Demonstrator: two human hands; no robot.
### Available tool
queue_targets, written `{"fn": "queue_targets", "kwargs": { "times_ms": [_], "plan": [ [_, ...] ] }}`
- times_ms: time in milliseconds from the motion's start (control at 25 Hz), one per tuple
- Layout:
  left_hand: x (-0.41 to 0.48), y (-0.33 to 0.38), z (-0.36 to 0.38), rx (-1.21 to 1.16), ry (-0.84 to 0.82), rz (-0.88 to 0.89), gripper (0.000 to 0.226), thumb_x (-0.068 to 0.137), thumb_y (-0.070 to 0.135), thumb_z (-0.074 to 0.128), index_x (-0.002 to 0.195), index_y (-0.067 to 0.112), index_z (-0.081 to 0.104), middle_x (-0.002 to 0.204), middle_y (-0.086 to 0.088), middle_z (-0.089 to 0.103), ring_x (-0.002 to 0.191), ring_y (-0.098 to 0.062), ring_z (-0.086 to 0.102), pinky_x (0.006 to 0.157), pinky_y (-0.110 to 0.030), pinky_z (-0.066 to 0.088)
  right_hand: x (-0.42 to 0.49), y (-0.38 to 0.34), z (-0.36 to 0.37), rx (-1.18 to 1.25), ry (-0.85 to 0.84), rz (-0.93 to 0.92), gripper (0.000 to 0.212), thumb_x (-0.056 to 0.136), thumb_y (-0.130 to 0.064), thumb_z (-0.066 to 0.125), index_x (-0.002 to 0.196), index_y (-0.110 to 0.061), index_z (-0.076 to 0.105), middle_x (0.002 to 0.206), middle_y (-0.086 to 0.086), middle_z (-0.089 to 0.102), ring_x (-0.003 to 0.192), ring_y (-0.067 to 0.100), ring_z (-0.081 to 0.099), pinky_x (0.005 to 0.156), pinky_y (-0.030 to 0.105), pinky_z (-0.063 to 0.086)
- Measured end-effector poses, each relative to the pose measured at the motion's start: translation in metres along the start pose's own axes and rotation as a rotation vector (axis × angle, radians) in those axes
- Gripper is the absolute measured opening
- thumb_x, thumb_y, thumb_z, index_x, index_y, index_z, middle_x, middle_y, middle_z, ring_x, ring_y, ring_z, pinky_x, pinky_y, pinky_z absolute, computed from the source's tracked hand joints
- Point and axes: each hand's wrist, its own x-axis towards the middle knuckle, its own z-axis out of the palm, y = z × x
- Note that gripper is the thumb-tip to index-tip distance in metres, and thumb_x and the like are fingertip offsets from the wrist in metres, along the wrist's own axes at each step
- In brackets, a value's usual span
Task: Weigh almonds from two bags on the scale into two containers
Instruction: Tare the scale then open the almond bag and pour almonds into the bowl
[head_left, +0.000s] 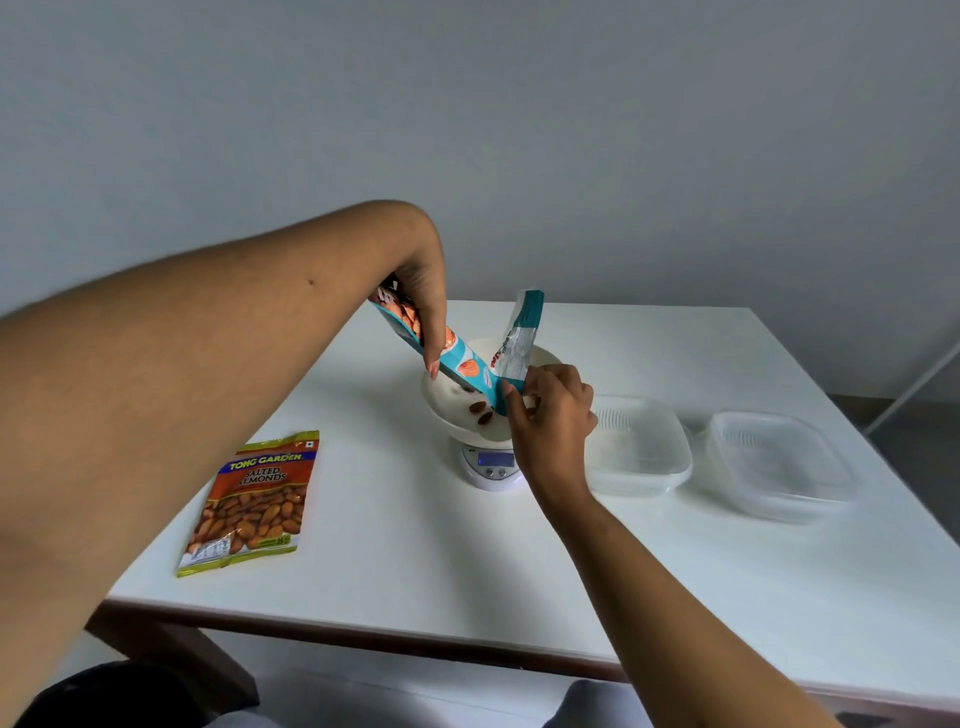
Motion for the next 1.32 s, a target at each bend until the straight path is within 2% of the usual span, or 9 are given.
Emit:
{"fn": "queue_targets", "kwargs": {
  "times_ms": [280, 400, 480, 600, 680, 800, 1000, 1200, 1320],
  "plan": [
    [0.014, -0.002, 0.005, -0.025, -0.027, 0.006, 0.061, 0.069, 0.046, 0.080, 0.115, 0.011, 0.062, 0.104, -0.008, 0.067, 0.072, -0.015, 0.060, 0.059, -0.023, 0.051, -0.001, 0.003, 0.001, 0.006, 0.005, 0.020, 0.024, 0.088, -0.033, 0.063, 0.098, -0.011, 0.064, 0.124, 0.003, 0.054, 0.113, 0.016, 0.041, 0.084, 0.025, 0.024],
    [0.008, -0.008, 0.015, -0.120, -0.033, 0.016, 0.090, 0.053, 0.058, 0.083, 0.128, 0.016, 0.056, 0.123, -0.009, 0.064, 0.081, -0.017, 0.062, 0.063, -0.026, 0.052, 0.001, 0.002, -0.001, 0.044, 0.031, 0.010, 0.024, 0.088, -0.029, 0.064, 0.100, -0.008, 0.063, 0.122, 0.006, 0.056, 0.106, 0.013, 0.042, 0.080, 0.025, 0.037],
    [-0.009, -0.013, 0.027, -0.225, -0.026, 0.045, 0.106, 0.044, 0.071, 0.078, 0.132, 0.019, 0.051, 0.128, -0.006, 0.059, 0.080, -0.016, 0.060, 0.060, -0.023, 0.050, 0.003, -0.001, -0.005, 0.132, 0.041, 0.011, 0.021, 0.090, -0.023, 0.062, 0.100, -0.005, 0.060, 0.120, 0.010, 0.057, 0.103, 0.014, 0.048, 0.074, 0.014, 0.047],
    [-0.027, -0.025, 0.056, -0.533, -0.026, 0.138, 0.108, 0.034, 0.077, 0.065, 0.126, 0.023, 0.052, 0.123, -0.003, 0.061, 0.083, -0.015, 0.063, 0.067, -0.023, 0.052, 0.007, -0.008, -0.014, 0.371, 0.015, 0.056, 0.017, 0.094, -0.022, 0.056, 0.101, -0.007, 0.055, 0.115, 0.011, 0.061, 0.096, 0.013, 0.061, 0.064, 0.005, 0.050],
    [-0.030, -0.034, 0.084, -0.766, 0.021, 0.224, 0.097, 0.039, 0.072, 0.077, 0.120, 0.021, 0.056, 0.113, -0.005, 0.070, 0.093, -0.021, 0.069, 0.078, -0.029, 0.057, 0.007, -0.015, -0.019, 0.528, -0.041, 0.090, 0.012, 0.095, -0.023, 0.054, 0.098, -0.012, 0.051, 0.111, 0.009, 0.064, 0.095, 0.017, 0.069, 0.066, 0.019, 0.060],
    [-0.026, -0.034, 0.130, -1.217, 0.172, 0.354, 0.051, 0.069, 0.026, 0.084, 0.114, 0.012, 0.062, 0.107, -0.008, 0.075, 0.095, -0.025, 0.073, 0.086, -0.038, 0.058, 0.003, -0.029, -0.025, 0.645, -0.152, 0.090, 0.010, 0.096, -0.025, 0.052, 0.095, -0.017, 0.046, 0.103, 0.002, 0.064, 0.092, 0.022, 0.071, 0.064, 0.037, 0.062],
    [-0.041, -0.009, 0.187, -1.695, 0.349, 0.394, 0.022, 0.079, 0.011, 0.075, 0.100, 0.014, 0.068, 0.094, -0.006, 0.078, 0.081, -0.019, 0.075, 0.065, -0.026, 0.060, -0.002, -0.053, -0.028, 0.649, -0.278, 0.161, 0.030, 0.088, -0.050, 0.052, 0.087, -0.020, 0.046, 0.100, 0.006, 0.068, 0.089, 0.023, 0.072, 0.053, 0.022, 0.054],
    [-0.061, 0.004, 0.202, -1.920, 0.506, 0.349, 0.015, 0.082, 0.018, 0.072, 0.096, 0.011, 0.069, 0.090, -0.007, 0.078, 0.073, -0.021, 0.075, 0.058, -0.027, 0.060, -0.017, -0.075, -0.029, 0.537, -0.396, 0.109, 0.030, 0.091, -0.037, 0.057, 0.090, -0.009, 0.045, 0.087, -0.003, 0.071, 0.068, 0.004, 0.073, 0.048, 0.016, 0.054],
    [-0.068, 0.001, 0.199, -2.047, 0.560, 0.361, 0.012, 0.085, 0.020, 0.070, 0.091, 0.010, 0.068, 0.087, -0.010, 0.077, 0.070, -0.021, 0.075, 0.056, -0.027, 0.059, -0.024, -0.079, -0.028, 0.557, -0.425, 0.059, 0.023, 0.091, -0.031, 0.058, 0.087, -0.012, 0.047, 0.088, -0.003, 0.069, 0.071, 0.005, 0.073, 0.051, 0.018, 0.055]
  ]
}}
